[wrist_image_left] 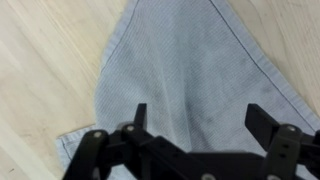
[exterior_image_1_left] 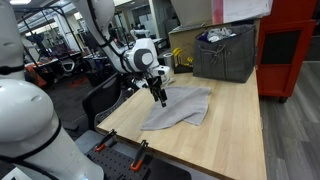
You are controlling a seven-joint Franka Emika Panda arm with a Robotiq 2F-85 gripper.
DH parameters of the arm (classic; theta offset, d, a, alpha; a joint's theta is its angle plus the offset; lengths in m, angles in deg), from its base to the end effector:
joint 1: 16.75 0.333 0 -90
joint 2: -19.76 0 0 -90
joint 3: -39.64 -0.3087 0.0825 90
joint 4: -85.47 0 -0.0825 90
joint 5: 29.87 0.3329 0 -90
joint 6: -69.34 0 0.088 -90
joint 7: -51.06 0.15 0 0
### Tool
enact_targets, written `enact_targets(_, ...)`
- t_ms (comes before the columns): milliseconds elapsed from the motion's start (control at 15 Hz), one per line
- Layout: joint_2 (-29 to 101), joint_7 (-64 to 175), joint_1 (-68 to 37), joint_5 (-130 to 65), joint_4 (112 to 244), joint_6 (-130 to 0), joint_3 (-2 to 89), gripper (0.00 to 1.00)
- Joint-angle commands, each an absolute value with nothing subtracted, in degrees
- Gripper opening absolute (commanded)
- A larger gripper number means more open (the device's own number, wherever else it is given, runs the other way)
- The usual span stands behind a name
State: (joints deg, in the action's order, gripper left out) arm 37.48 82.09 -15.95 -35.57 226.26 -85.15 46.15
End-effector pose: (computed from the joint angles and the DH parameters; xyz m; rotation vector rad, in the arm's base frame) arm 0.4464 -0.0465 0.1675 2.9398 -0.8227 -0.0788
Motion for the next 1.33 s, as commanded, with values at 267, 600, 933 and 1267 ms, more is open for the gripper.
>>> enact_targets(267,43.71,73.13,-14.45,-35.28,223.43,-86.53,47.52,0.58)
enact_targets(600,44.99,72.9,-13.92,-35.11,222.87,-86.97,48.04,0.2)
enact_targets(933,44.47,74.02,-13.46,-35.15,223.84,-87.74,49.08,0.0)
enact_targets(1267,42.11,74.4,-12.65,-34.14,226.03,-85.82,49.38,0.0)
